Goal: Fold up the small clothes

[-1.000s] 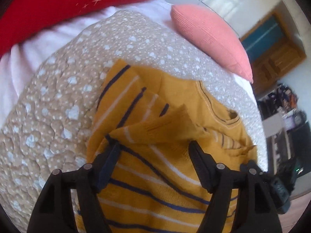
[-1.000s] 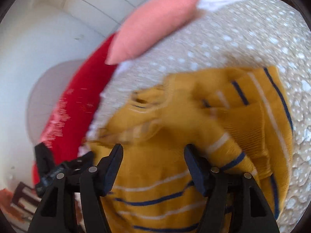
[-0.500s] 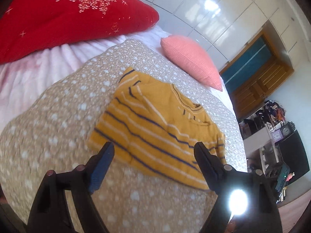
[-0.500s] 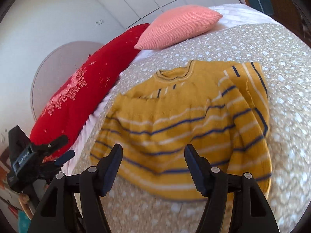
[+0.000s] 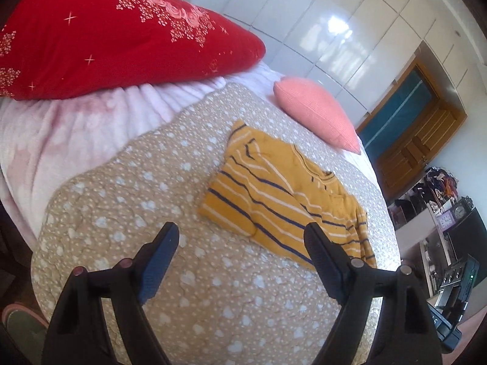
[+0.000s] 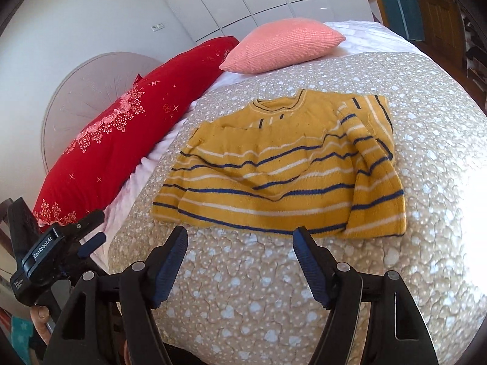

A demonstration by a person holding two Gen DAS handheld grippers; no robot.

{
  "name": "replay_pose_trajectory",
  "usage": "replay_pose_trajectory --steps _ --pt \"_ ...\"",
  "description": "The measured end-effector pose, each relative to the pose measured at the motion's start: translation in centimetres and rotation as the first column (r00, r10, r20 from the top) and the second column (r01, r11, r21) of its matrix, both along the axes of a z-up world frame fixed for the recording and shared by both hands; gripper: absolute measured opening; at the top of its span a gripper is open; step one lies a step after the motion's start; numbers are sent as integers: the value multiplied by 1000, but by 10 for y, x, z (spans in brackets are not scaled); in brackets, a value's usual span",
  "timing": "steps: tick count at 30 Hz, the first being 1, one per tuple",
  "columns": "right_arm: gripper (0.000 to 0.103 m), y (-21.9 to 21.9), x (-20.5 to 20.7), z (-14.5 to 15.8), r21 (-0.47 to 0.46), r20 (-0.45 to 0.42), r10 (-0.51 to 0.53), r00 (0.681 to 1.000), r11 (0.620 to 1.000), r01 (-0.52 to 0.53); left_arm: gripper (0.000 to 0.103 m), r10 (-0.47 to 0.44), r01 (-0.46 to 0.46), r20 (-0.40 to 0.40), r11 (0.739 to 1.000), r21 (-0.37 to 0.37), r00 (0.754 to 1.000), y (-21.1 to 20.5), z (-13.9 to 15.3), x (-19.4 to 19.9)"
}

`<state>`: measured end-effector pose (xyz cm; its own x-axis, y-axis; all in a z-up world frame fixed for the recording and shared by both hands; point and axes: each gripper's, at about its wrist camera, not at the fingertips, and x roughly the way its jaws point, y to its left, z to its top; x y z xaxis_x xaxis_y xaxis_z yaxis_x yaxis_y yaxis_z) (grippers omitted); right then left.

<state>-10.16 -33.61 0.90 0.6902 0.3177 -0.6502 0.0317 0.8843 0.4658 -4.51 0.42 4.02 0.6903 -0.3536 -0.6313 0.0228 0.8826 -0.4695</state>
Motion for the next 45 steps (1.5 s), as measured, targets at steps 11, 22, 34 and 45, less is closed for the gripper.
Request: replay_pose_trajectory --steps 11,22,34,45 --pt "77 39 11 4 -82 3 70 998 994 -70 84 -12 12 -6 1000 -3 1000 9 -7 0" --pt "77 65 44 -13 -124 7 166 986 979 -164 84 85 -91 -141 995 -36 986 49 -63 25" --pt "77 129 163 -11 -104 -85 282 956 951 -290 84 113 -125 -111 986 -107 987 45 -90 26" --pt "77 249 246 -64 -546 -238 179 954 788 -284 84 128 -135 -46 972 -190 991 79 -68 -1"
